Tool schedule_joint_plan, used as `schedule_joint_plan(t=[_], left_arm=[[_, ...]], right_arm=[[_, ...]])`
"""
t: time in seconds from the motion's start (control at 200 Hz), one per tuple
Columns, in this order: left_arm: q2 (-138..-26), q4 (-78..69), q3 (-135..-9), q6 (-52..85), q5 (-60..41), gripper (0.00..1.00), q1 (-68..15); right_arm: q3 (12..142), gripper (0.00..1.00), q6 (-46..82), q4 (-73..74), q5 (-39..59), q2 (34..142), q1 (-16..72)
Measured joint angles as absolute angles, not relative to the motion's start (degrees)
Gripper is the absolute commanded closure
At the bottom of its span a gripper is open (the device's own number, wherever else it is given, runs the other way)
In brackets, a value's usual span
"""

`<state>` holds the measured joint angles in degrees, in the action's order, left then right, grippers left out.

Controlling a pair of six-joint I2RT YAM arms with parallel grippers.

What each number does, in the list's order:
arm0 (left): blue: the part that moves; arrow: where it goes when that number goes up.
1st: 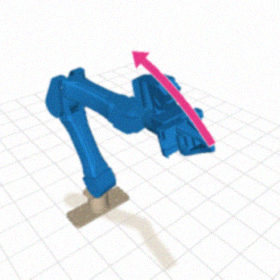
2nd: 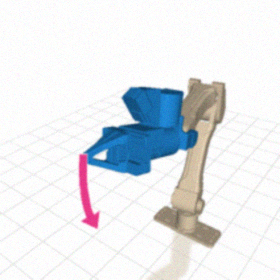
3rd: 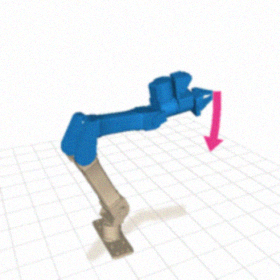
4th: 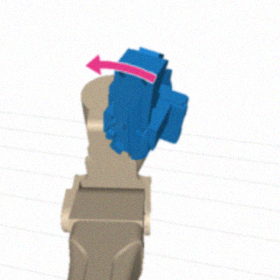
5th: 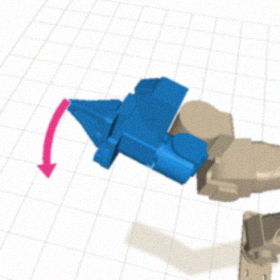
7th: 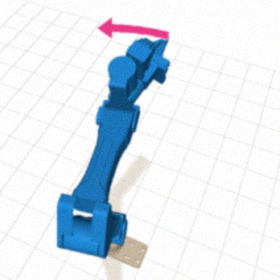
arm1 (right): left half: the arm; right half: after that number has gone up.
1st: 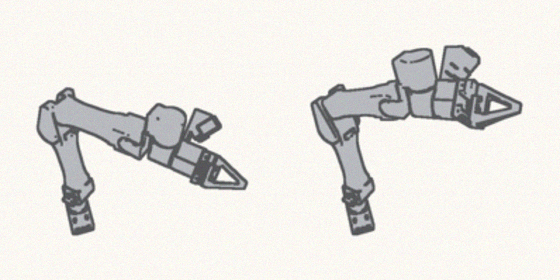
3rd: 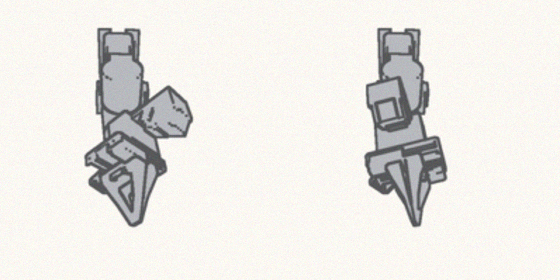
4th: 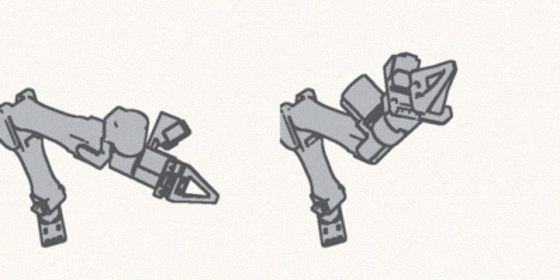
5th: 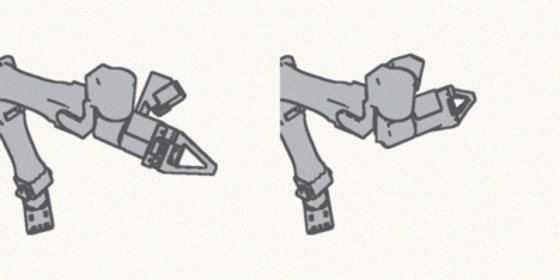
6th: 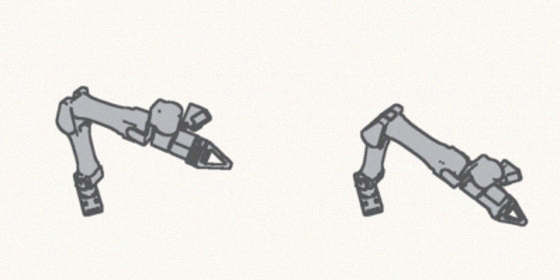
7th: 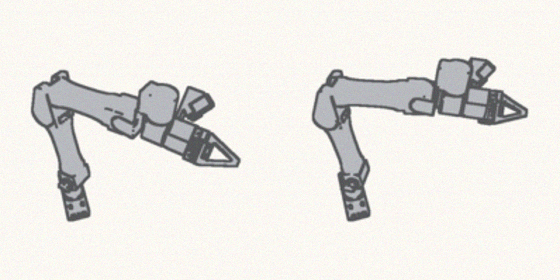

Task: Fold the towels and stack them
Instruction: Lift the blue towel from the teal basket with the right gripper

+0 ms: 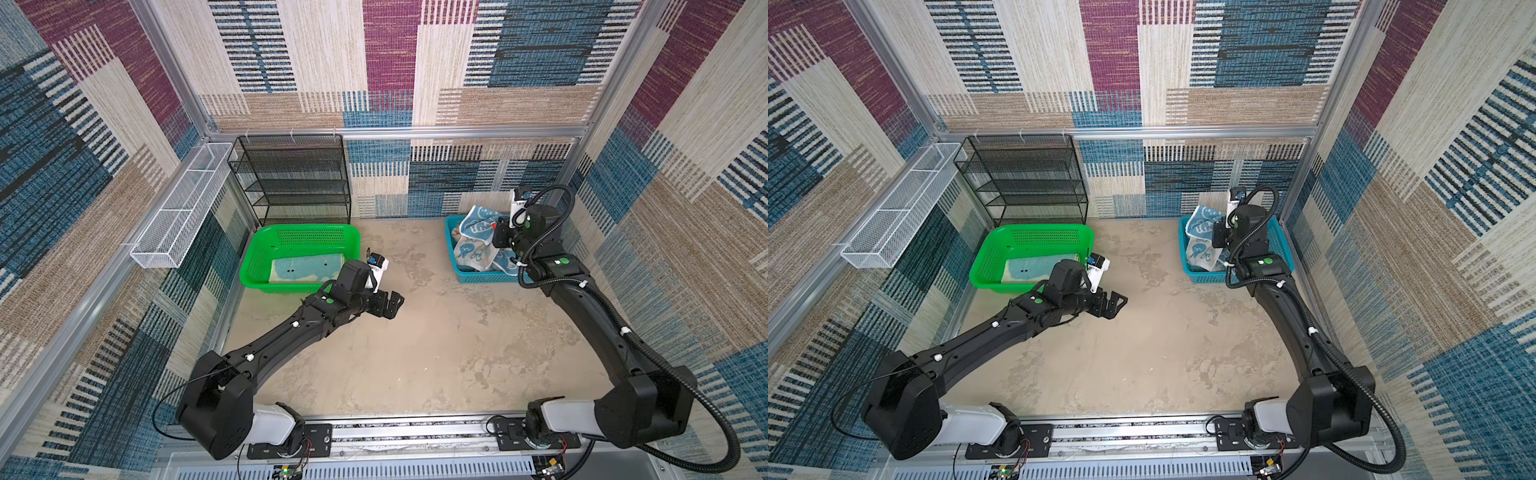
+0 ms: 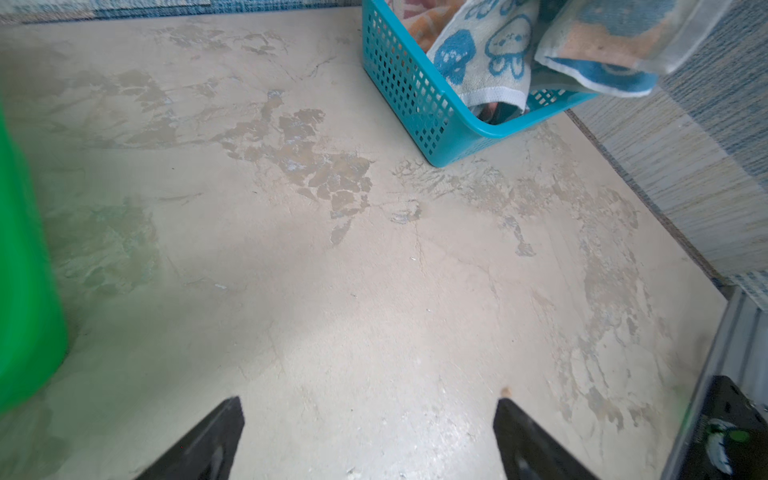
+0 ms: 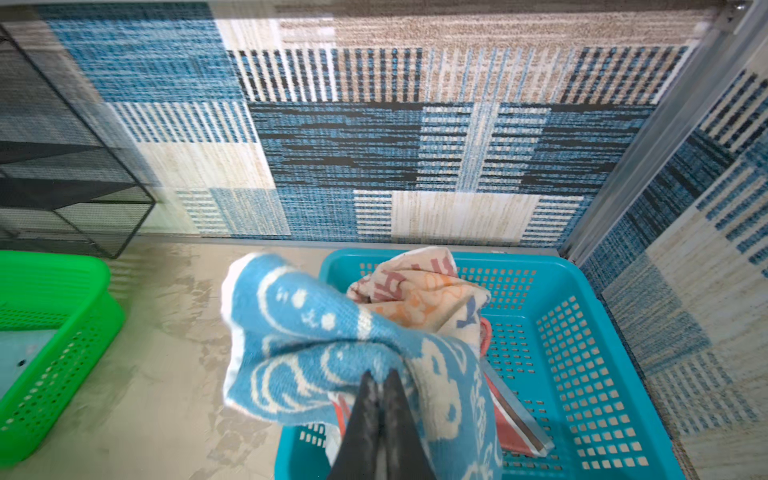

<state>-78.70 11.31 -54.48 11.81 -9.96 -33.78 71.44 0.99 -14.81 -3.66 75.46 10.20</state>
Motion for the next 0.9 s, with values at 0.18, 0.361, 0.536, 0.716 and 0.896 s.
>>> schedule_joint_plan(t=[0.18,0.361,0.536,0.716,0.896], left_arm=[[-76.58,11.33,-53.43,11.79,-6.57,0.01,-33.8],[-74.17,11.35,-52.69,11.73,-3.4,0.01,-33.8],[-70.7,11.81,-51.18,11.05,0.19,0.01,-33.8],[-65.52,13.56,-49.25,9.28,4.03,0.01,-33.76],[-62.59,14.44,-47.77,7.51,5.98,0.01,-33.76]], right_arm=[[71.83,1.0,0.25,-15.75,1.45,71.48,14.0],[75.59,1.0,-1.04,-18.0,6.17,71.16,21.61],[76.71,1.0,-1.06,-18.02,12.51,71.94,26.89],[76.62,1.0,0.38,-17.3,17.58,74.72,31.92],[80.36,1.0,0.64,-17.32,19.51,80.31,37.56]])
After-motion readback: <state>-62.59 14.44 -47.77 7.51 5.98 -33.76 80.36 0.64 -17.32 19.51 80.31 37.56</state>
